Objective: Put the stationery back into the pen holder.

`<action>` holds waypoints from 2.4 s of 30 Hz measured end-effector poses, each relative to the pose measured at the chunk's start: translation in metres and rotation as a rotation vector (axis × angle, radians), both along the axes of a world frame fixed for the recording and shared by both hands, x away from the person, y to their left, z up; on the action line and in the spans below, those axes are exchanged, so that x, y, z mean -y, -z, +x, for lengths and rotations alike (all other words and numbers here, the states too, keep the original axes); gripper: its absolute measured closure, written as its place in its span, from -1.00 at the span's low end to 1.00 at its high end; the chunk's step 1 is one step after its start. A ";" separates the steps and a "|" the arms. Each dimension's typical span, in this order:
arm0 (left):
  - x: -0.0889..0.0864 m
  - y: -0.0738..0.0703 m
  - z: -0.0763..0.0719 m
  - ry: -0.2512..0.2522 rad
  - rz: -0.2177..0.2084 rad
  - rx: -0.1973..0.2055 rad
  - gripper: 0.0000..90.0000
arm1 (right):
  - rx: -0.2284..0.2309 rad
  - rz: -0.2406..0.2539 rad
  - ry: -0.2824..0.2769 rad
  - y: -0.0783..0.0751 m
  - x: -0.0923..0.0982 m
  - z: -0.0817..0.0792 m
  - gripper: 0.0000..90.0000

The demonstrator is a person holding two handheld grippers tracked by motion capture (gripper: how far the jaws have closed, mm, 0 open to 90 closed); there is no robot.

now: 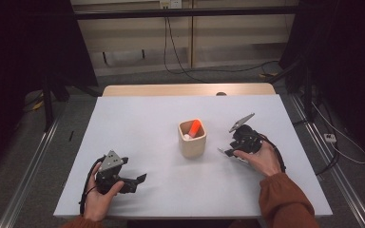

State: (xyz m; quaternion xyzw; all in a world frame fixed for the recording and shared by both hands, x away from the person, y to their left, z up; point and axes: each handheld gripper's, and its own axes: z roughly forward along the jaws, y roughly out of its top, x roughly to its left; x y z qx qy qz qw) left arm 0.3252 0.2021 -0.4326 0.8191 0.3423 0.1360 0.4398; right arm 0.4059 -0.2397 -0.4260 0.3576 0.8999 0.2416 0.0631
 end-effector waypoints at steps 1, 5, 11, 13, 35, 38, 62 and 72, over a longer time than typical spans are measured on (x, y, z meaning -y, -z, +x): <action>0.000 0.000 0.000 0.000 0.000 0.000 -0.84 | 0.000 0.000 0.000 0.000 0.000 0.000 0.27; 0.000 0.000 0.000 0.000 0.000 0.000 -0.84 | 0.004 -0.016 -0.018 0.000 -0.002 0.000 0.37; 0.000 0.000 0.000 0.000 0.000 0.000 -0.84 | -0.014 -0.039 -0.034 0.003 -0.006 -0.002 0.51; 0.000 0.000 0.000 0.000 0.001 0.000 -0.84 | -0.015 -0.047 -0.039 0.004 -0.008 -0.002 0.56; 0.000 0.000 0.000 0.003 0.012 0.004 -0.84 | -0.011 -0.075 -0.039 0.004 -0.012 -0.003 0.79; 0.000 0.000 0.000 0.001 0.008 0.005 -0.84 | -0.004 -0.084 -0.046 0.004 -0.012 -0.004 0.80; -0.001 0.000 0.000 -0.003 0.005 0.004 -0.84 | -0.001 -0.024 -0.021 -0.002 -0.003 -0.005 0.81; -0.001 0.000 0.000 -0.002 0.004 0.004 -0.84 | 0.044 0.019 0.016 -0.010 0.006 -0.008 0.81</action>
